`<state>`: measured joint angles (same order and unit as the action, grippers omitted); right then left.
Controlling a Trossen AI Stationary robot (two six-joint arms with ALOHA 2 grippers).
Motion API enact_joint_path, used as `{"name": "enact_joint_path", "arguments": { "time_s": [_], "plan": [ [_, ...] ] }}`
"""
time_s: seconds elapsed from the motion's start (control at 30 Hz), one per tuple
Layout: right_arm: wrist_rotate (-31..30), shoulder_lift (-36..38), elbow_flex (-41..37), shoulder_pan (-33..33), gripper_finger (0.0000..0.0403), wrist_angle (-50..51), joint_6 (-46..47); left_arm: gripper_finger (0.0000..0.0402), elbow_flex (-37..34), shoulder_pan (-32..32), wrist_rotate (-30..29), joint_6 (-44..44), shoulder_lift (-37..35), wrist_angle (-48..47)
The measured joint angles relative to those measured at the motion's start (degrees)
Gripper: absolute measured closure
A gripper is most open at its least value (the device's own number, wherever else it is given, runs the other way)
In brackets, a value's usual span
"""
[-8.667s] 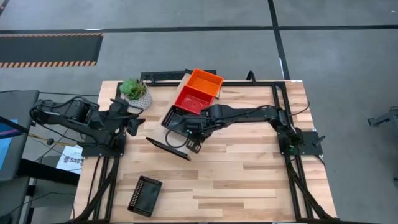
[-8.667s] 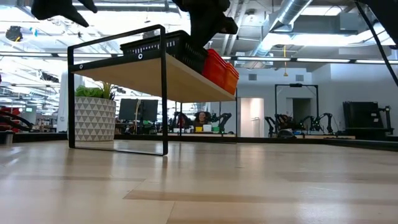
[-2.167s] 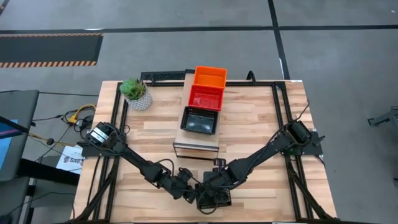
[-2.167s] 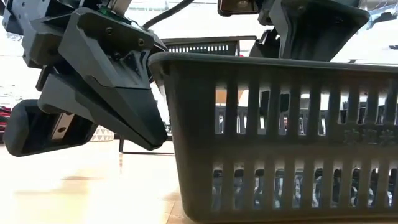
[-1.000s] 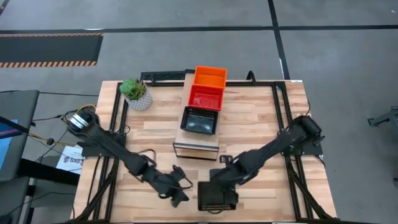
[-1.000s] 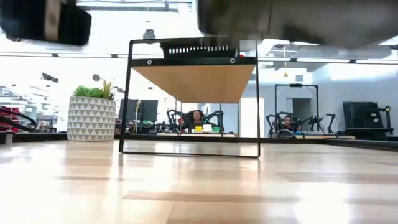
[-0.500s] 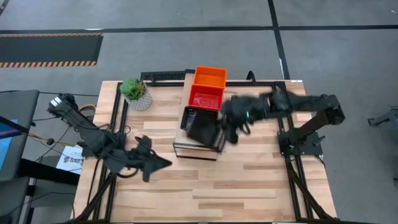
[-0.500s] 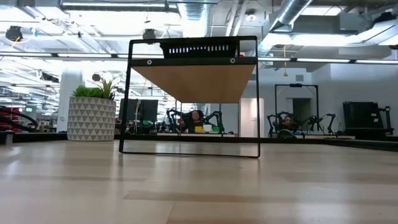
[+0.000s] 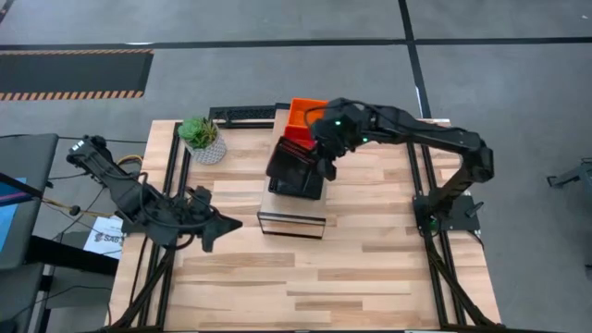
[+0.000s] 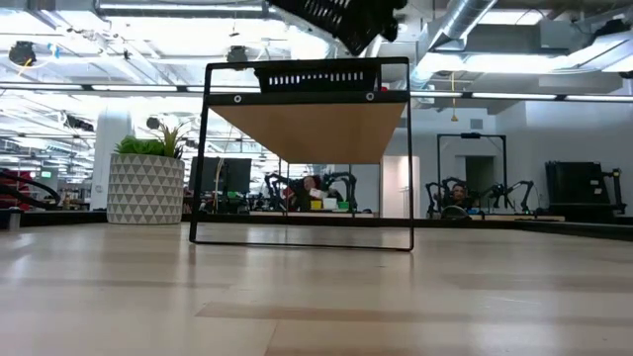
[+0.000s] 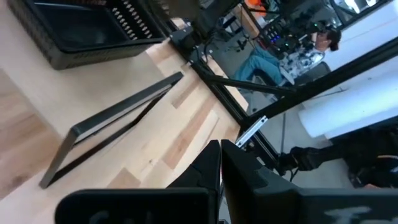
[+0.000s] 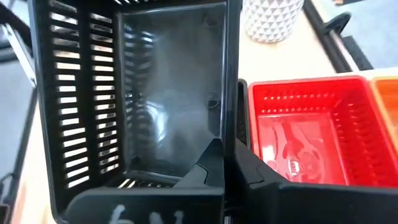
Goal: Stack baskets on shelf by color
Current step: Stack the black bin on top of the stacked black bin on the shelf
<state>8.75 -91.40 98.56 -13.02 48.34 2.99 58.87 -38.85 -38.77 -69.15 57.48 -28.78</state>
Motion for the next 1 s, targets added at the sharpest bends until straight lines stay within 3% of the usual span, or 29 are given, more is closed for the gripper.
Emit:
{"name": "enact_joint_path", "arguments": {
  "time_s": [0.57,0.77,1.0],
  "plan": [
    [0.44,-11.89,9.56,-1.37,0.0391,13.26,-10.23,0.0401,-0.02,0.00,-2.66,-2.25,-1.05,-5.36],
    [0.44,-12.93,10.86,-1.50,0.0373,15.17,-11.41,0.0401,-0.02,0.00,-2.66,-2.27,-1.03,-5.33],
    [0.44,-12.93,10.88,-2.07,0.0385,16.08,-12.60,0.0401,-0.02,0.00,-2.66,-2.47,-1.03,-5.31]
  ]
}}
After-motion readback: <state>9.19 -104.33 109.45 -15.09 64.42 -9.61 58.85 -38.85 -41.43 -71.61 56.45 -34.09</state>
